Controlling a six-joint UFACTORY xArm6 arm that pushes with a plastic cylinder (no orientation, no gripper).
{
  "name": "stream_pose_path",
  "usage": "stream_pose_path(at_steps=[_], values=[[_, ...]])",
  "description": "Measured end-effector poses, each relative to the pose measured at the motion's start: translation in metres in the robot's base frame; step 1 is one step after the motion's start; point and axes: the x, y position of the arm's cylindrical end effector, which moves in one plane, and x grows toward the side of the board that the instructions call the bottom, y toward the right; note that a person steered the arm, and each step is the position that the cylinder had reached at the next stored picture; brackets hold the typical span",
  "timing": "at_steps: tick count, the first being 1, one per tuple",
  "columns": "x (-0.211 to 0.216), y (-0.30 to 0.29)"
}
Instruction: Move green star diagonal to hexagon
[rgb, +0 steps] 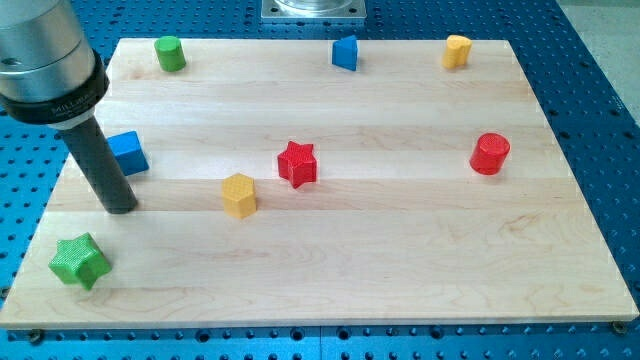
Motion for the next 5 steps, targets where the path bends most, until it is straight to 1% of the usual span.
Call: stream_pose_path(at_steps=[2, 3, 4, 5], values=[[-0.008, 0.002], [-0.031, 0.027], [0.012, -0.051], [0.071, -0.065]])
